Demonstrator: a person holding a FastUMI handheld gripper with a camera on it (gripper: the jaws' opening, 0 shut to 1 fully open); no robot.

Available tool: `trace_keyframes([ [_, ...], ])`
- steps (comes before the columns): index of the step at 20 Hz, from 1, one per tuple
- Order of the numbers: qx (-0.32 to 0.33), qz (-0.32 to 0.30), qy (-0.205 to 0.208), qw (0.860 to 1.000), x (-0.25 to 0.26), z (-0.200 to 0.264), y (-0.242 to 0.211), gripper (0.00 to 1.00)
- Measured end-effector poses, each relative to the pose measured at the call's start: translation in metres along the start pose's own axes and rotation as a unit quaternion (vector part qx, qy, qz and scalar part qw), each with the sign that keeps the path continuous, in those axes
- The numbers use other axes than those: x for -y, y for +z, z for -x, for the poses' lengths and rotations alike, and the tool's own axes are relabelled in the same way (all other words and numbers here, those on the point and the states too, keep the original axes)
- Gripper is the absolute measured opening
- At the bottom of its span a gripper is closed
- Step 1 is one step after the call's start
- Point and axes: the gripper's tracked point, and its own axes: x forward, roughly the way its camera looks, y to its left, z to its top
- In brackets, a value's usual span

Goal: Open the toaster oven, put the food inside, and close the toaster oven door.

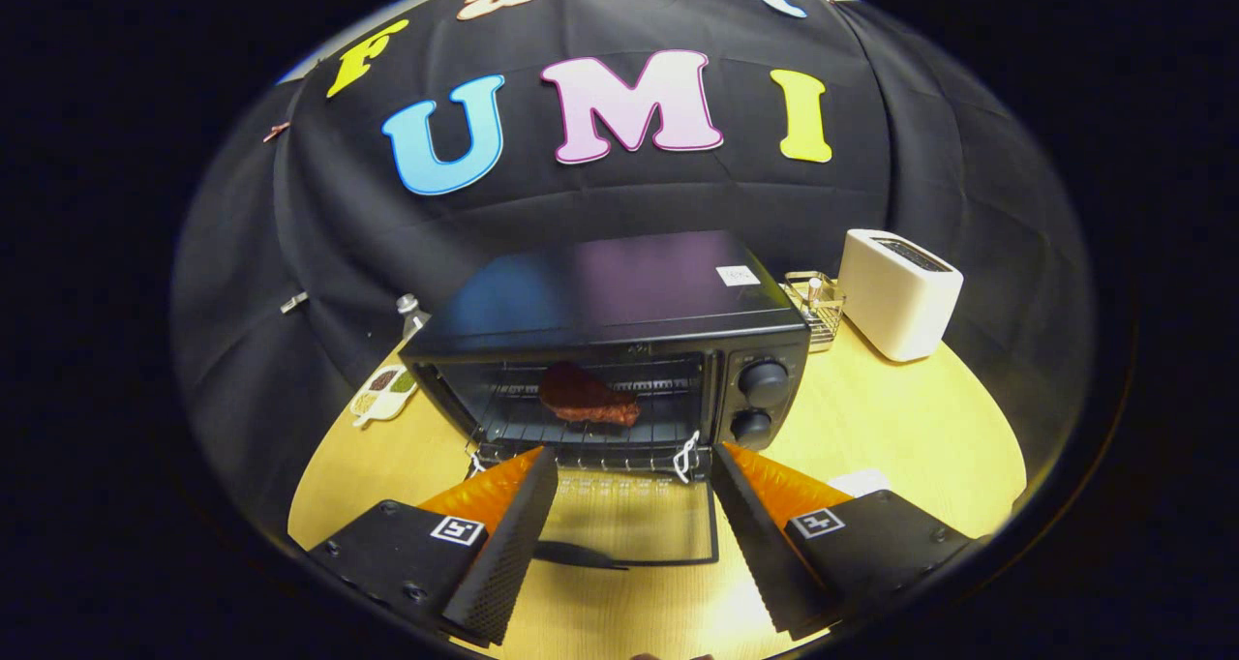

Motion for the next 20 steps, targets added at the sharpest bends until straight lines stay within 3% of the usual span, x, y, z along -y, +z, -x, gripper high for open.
trace_keyframes([
  [9,-0.11,0.029,0.035,0.993,-0.052,0.019,-0.089,0.99],
  [20,-0.207,0.036,-0.006,0.978,-0.049,-0.028,-0.159,0.99],
])
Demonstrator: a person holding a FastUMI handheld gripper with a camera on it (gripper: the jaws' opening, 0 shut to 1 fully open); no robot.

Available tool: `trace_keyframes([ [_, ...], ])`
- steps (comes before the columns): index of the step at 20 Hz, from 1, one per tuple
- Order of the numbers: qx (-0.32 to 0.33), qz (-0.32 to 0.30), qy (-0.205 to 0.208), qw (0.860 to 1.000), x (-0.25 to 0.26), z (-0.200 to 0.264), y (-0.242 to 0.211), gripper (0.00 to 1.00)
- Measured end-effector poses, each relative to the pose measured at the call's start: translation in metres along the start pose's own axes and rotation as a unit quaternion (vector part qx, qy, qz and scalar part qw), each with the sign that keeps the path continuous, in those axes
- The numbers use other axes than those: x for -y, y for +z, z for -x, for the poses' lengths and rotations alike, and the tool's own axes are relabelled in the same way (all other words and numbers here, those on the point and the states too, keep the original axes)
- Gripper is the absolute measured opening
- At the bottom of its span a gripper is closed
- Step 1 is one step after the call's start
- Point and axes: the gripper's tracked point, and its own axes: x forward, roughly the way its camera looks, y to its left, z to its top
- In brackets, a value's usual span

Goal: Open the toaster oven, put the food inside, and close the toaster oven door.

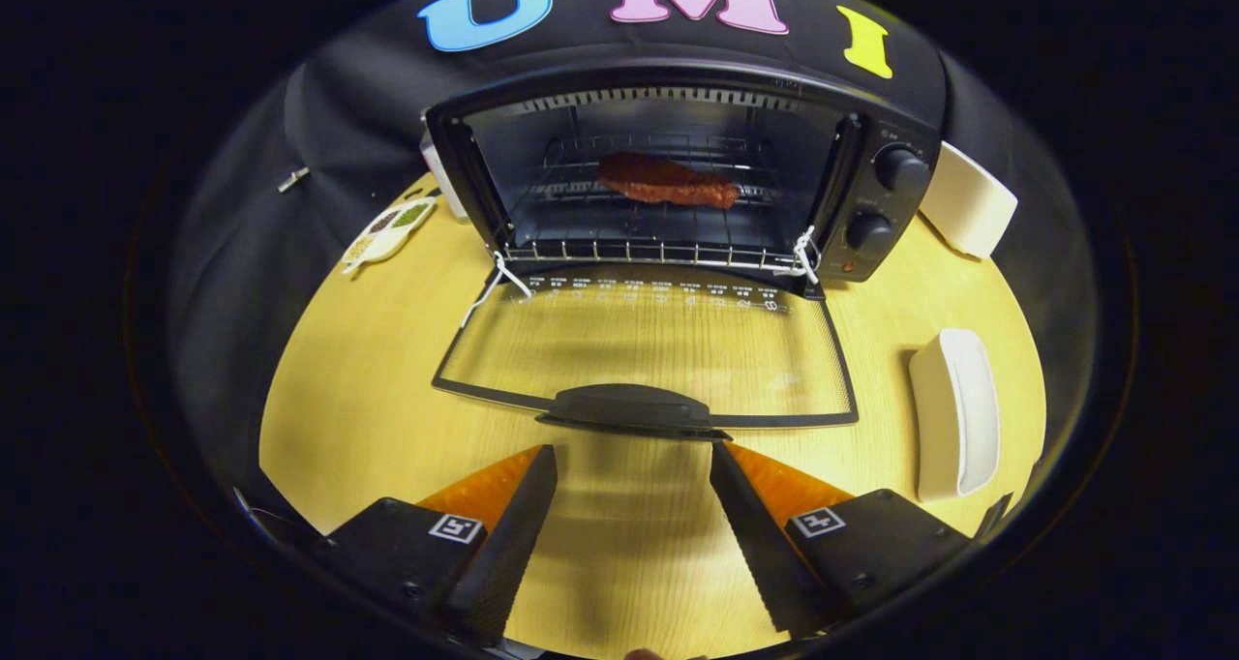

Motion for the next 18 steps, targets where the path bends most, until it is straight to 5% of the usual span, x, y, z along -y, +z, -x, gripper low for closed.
trace_keyframes([
  [4,-0.003,0.0,-0.046,0.999,0.002,-0.005,-0.002,0.95],
  [18,0.101,-0.04,-0.034,0.994,-0.005,0.048,0.07,0.98],
])
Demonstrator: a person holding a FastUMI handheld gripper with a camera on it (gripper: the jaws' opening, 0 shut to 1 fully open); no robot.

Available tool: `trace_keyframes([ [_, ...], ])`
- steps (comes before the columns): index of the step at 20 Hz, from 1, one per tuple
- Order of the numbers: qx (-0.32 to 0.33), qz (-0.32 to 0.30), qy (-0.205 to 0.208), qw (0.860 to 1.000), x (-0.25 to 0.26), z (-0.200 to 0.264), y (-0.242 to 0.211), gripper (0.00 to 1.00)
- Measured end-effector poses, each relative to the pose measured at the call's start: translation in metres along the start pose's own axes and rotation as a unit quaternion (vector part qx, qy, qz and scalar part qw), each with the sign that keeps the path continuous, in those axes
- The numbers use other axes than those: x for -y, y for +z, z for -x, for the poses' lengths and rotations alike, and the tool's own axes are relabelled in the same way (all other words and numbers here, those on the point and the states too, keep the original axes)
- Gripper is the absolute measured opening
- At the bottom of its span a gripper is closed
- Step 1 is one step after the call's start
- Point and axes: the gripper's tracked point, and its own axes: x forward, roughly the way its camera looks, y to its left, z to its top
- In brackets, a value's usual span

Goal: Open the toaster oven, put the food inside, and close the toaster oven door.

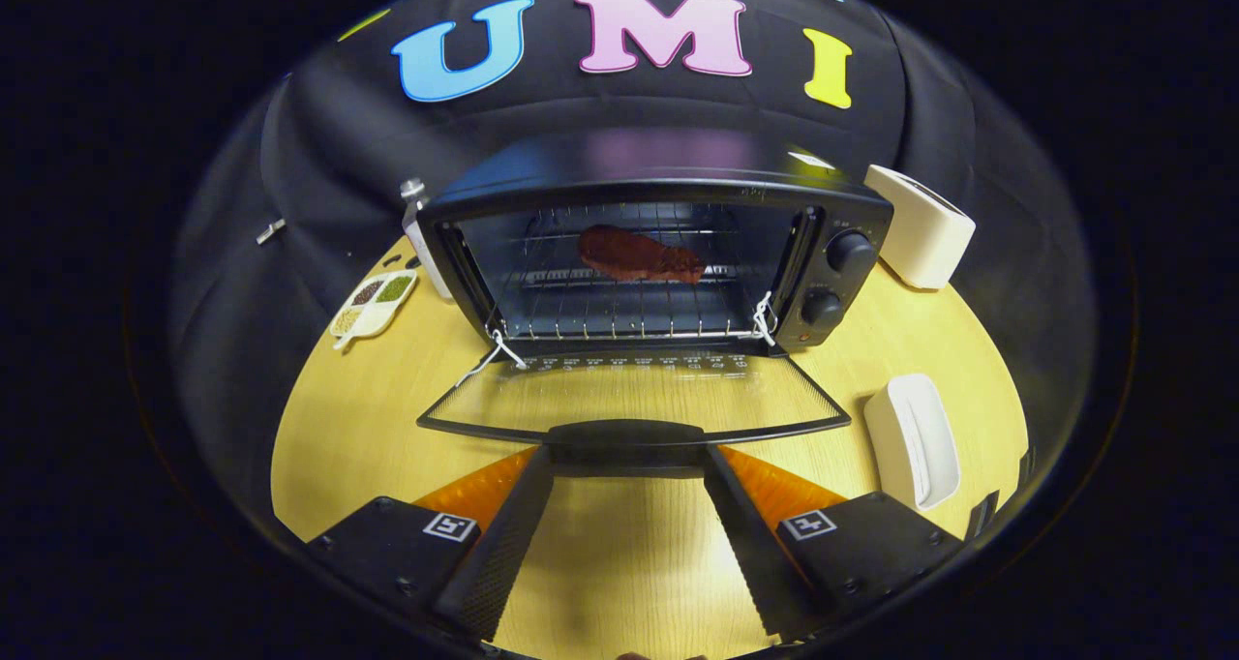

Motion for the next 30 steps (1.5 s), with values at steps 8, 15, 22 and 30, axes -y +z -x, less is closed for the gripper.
trace_keyframes([
  [8,0.057,0.031,0.005,0.998,-0.004,0.0,0.054,0.98],
  [15,-0.005,-0.002,0.007,1.0,0.011,0.008,0.014,0.97],
  [22,-0.122,0.013,-0.015,0.992,0.015,-0.028,-0.08,0.99],
  [30,-0.054,0.005,-0.02,0.998,0.015,-0.027,-0.044,0.99],
])
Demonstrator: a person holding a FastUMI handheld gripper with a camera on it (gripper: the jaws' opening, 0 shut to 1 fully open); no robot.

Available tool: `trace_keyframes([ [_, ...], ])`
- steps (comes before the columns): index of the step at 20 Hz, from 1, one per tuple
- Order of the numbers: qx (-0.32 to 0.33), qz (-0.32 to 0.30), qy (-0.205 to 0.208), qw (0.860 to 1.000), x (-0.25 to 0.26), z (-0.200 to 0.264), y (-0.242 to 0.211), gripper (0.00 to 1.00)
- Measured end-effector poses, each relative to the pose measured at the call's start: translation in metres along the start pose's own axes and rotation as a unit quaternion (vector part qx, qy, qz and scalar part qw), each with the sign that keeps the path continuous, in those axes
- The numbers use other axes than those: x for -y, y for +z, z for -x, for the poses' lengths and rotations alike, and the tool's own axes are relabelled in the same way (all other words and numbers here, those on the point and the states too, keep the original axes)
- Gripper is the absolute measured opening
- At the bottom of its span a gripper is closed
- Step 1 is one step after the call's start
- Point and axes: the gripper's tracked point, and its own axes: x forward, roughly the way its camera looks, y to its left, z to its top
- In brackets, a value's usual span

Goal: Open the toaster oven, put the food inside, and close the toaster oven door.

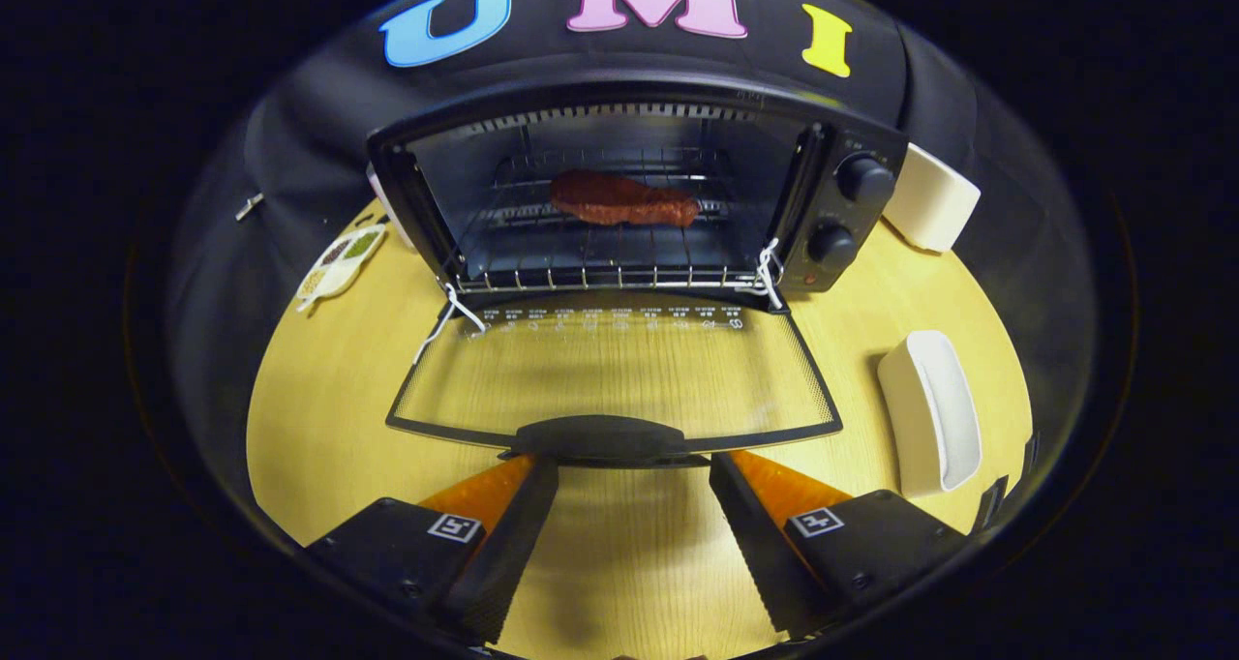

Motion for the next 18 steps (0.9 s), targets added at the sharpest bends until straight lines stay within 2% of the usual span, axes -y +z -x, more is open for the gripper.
trace_keyframes([
  [11,0.011,-0.017,0.03,0.999,-0.001,0.026,0.048,0.99],
  [18,0.086,-0.026,0.045,0.995,-0.002,0.03,0.135,0.99],
])
